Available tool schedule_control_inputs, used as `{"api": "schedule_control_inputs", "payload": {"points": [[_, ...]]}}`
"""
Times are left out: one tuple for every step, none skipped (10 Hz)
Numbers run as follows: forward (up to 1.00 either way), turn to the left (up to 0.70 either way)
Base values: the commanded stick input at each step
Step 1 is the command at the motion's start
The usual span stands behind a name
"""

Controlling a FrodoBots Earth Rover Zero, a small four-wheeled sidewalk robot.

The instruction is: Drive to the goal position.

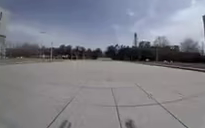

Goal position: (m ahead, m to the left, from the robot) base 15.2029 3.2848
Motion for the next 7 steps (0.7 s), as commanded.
{"api": "schedule_control_inputs", "payload": {"points": [[0.85, 0.0], [0.85, 0.0], [0.85, 0.0], [0.85, 0.0], [0.85, 0.0], [0.85, 0.0], [0.85, 0.0]]}}
